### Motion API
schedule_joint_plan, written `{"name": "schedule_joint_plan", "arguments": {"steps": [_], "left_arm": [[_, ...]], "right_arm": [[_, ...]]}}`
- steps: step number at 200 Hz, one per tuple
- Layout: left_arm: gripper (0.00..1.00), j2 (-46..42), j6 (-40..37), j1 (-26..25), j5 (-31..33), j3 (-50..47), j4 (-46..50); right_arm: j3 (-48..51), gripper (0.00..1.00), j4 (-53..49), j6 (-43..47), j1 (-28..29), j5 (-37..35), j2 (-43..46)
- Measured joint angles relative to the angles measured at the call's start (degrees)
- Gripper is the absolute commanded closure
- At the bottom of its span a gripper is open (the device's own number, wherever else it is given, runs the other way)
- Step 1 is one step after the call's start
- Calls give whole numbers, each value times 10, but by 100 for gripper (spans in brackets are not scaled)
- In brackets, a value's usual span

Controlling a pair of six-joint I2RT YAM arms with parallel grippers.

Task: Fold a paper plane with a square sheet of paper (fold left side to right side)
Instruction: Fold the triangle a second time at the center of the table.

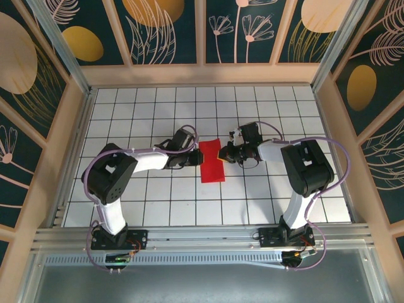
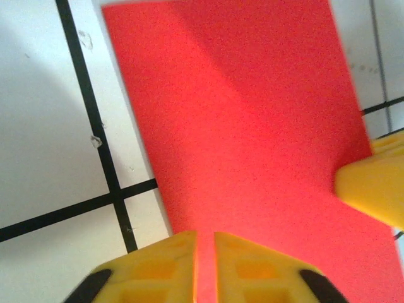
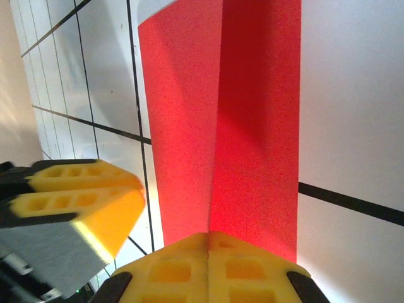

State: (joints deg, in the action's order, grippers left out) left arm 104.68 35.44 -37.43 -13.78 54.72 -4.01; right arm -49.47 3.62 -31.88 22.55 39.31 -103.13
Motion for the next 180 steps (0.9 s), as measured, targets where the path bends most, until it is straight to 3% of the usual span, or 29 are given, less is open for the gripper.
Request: {"name": "schedule_joint_plan", "arguments": {"steps": [43, 88, 137, 180], "left_arm": [[63, -94, -27, -18, 44, -7, 13], [47, -175, -50, -110, 98, -68, 13], [40, -172, -59, -205, 149, -82, 13], [34, -95, -88, -257, 222, -9, 46]], "right_arm": [[0, 100, 0, -2, 0, 2, 0], [4, 100, 0, -16, 0, 7, 6], [5, 100, 0, -19, -1, 11, 8], [5, 100, 0, -22, -1, 13, 8]]}}
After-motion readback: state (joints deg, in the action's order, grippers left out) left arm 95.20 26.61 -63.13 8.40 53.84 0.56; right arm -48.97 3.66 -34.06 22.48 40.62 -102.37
